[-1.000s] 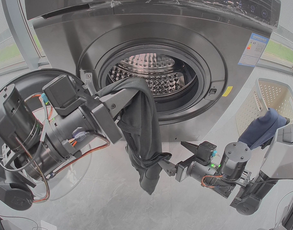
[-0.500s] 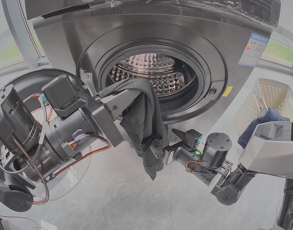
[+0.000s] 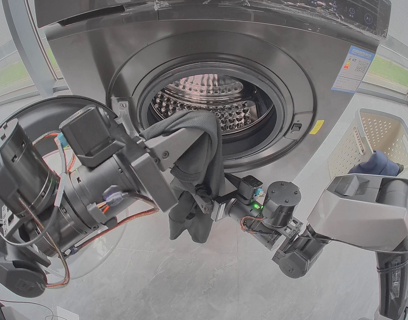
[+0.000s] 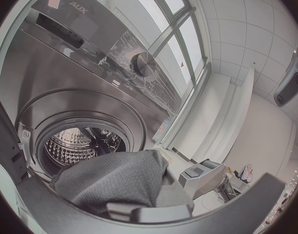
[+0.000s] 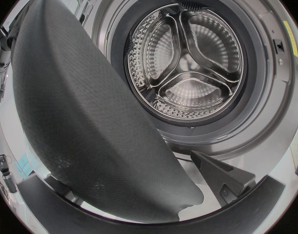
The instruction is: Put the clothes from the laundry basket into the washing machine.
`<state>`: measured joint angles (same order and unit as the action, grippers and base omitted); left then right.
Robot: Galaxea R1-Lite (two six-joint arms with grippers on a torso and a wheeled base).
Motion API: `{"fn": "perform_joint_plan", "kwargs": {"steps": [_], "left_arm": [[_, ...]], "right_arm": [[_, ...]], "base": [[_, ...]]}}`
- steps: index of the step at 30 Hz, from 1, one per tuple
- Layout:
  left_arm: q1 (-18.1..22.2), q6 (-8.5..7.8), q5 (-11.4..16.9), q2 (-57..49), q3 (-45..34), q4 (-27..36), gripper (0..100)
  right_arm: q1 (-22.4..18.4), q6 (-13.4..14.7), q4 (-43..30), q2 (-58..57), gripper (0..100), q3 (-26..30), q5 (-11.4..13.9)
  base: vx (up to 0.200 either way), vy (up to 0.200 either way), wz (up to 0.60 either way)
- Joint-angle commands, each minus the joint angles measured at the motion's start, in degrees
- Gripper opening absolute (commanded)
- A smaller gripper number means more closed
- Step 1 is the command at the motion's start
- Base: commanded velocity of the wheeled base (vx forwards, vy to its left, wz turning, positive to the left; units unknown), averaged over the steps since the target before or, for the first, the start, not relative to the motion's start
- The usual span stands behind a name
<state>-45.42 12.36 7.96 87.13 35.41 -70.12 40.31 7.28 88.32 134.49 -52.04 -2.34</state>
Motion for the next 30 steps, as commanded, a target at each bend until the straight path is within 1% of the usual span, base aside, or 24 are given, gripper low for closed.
{"fn": "perform_joint_plan", "kwargs": {"steps": [1, 4, 5, 12, 14, 16, 18, 20, 24, 27, 29, 30], "left_arm": [[0.0, -0.06, 0.1, -0.1, -0.1, 0.0, 0], [0.0, -0.06, 0.1, -0.2, -0.1, 0.0, 0], [0.0, -0.06, 0.1, -0.2, -0.2, 0.0, 0], [0.4, 0.03, -0.5, -0.2, -0.3, 0.0, 0], [1.0, 0.12, -0.8, -0.5, -0.3, 0.0, 0], [2.2, 0.12, -1.1, -0.6, -0.5, 0.2, 0], [4.5, 0.03, -2.1, -1.1, -1.4, 0.2, 0], [6.9, -0.06, -2.8, -1.5, -3.2, 0.5, 0], [10.3, -0.06, -2.6, -1.9, -9.0, 0.6, 0], [10.3, 0.03, -2.6, -1.2, -13.3, 0.3, 0], [10.3, 0.12, -2.5, -0.8, -14.6, 0.2, 0], [10.1, 0.12, -2.5, 0.3, -16.5, 0.2, 0]], "right_arm": [[0.4, 0.1, 0.1, 2.9, 100, -3.4, 0.1], [0.6, 0.1, 0.1, 3.1, 100, -4.6, -0.1], [0.6, 0.2, 0.1, 3.1, 0, -4.9, -0.3], [0.5, 0.2, 0.1, 2.5, 0, -4.4, -0.5], [-0.1, 0.2, 0.2, 1.7, 0, -3.0, -0.6], [-0.5, 0.3, 0.1, -0.4, 0, -1.5, -1.0], [-1.7, 0.3, 0.2, -2.6, 0, 0.5, -1.5], [-3.0, 0.5, 0.2, -5.6, 0, 3.2, -1.5], [-3.7, 0.8, 0.1, -12.2, 0, 7.6, -1.3], [-3.4, 0.8, 0.0, -16.0, 0, 9.2, -1.4], [-3.1, 0.9, 0.0, -16.8, 0, 9.5, -1.4], [-2.9, 0.9, 0.1, -18.1, 0, 9.8, -1.4]], "base": [[0.0, 0.0, 0.0], [0.0, 0.0, 0.0], [0.0, 0.0, 0.0], [0.0, 0.0, 0.0], [0.0, 0.0, 0.0], [0.0, 0.0, 0.0], [0.0, 0.0, 0.0], [0.0, 0.0, 0.0], [0.0, 0.0, 0.0], [0.0, 0.0, 0.0], [0.0, 0.0, 0.0], [0.0, 0.0, 0.0]]}}
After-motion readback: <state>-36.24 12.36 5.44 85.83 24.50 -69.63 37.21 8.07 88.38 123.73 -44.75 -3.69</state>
